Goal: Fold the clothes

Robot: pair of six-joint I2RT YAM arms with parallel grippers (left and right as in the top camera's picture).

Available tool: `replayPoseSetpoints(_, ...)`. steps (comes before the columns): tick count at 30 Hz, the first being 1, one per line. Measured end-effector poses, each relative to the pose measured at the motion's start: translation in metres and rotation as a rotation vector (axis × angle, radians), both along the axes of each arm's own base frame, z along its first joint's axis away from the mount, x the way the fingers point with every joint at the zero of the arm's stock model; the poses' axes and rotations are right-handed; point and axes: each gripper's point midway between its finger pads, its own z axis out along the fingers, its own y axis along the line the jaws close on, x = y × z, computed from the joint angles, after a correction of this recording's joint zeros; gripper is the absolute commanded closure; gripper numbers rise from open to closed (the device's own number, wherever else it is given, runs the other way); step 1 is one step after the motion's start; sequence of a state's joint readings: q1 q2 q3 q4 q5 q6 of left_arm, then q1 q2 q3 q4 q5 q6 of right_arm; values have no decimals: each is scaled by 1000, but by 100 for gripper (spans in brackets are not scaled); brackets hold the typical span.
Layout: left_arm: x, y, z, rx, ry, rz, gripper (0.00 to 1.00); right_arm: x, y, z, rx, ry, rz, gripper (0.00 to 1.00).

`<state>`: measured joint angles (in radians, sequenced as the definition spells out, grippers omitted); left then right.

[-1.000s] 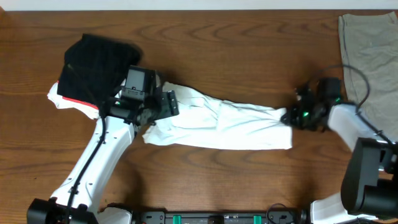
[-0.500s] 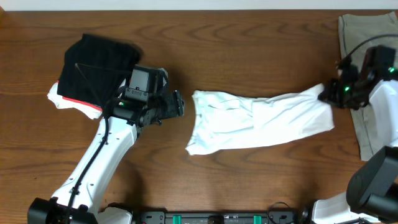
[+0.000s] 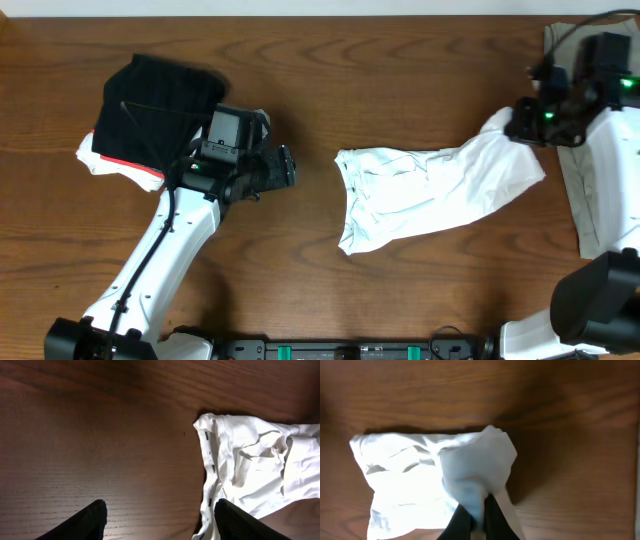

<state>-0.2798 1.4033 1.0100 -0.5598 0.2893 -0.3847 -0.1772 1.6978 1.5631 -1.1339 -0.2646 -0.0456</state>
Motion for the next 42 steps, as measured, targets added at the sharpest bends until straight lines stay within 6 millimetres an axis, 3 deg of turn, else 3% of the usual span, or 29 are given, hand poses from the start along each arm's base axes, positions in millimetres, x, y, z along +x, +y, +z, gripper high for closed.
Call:
replayPoseSetpoints(11, -2, 0, -1, 2, 7, 0, 28, -11, 85, -8, -81, 35, 210, 99)
replayPoseSetpoints(16, -2, 0, -1, 2, 8, 0, 28, -18, 117, -24, -80, 49, 255, 99)
replayPoseSetpoints(32, -4, 9, -6, 45, 24, 20, 28, -36, 199, -75, -20, 9, 306, 99)
replayPoseSetpoints(42, -5, 15, -8, 81, 29, 38, 28, -46, 232, -76, 14, -13, 358, 99)
